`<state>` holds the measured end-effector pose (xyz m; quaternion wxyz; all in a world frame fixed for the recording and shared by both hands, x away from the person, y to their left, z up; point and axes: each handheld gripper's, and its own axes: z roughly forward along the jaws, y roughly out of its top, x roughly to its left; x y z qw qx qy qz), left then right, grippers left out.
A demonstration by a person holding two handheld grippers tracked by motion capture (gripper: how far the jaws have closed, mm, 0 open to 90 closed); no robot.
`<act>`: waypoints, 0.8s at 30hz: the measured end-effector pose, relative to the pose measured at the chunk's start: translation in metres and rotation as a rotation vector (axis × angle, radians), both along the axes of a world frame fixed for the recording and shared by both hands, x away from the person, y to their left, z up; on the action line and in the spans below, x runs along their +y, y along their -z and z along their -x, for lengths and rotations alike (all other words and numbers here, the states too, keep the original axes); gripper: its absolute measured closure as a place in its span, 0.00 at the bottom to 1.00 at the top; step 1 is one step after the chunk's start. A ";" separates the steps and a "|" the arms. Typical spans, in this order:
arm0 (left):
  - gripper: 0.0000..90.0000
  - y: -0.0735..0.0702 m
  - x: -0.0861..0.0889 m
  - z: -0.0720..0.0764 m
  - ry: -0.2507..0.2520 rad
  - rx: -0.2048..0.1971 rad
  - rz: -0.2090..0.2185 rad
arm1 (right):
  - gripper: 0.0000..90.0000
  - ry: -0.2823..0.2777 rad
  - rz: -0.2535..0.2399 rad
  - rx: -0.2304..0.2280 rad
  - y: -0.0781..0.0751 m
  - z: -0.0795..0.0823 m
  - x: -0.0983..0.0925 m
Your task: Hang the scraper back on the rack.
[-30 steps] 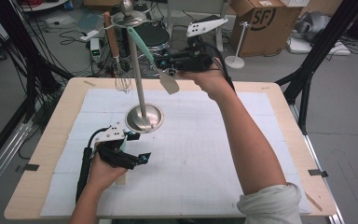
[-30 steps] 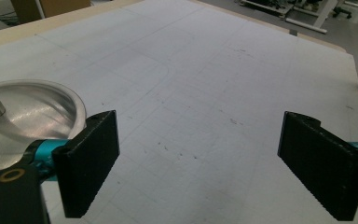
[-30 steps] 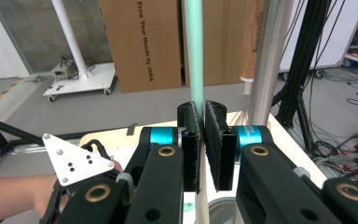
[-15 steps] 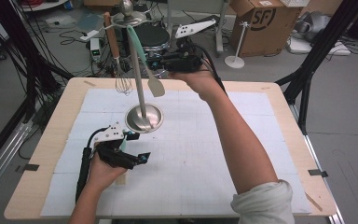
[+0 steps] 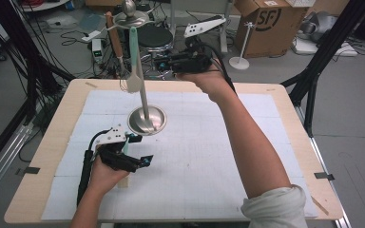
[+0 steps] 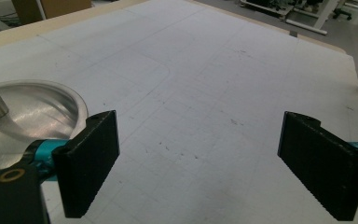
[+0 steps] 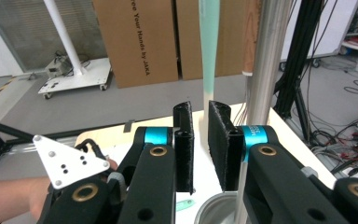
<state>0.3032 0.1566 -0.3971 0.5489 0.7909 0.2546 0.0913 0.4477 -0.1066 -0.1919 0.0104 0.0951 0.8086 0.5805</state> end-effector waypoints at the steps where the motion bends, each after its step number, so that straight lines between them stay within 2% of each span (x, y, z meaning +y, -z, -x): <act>1: 0.15 0.000 0.000 0.000 0.001 -0.001 -0.002 | 0.89 0.000 0.004 -0.005 0.000 0.000 -0.001; 8: 0.15 0.000 0.000 0.000 0.004 0.001 -0.004 | 0.84 -0.008 0.007 0.002 0.003 0.001 -0.009; 24: 0.15 0.001 -0.001 0.000 0.004 0.005 -0.010 | 0.66 -0.022 0.000 0.024 0.016 0.008 -0.037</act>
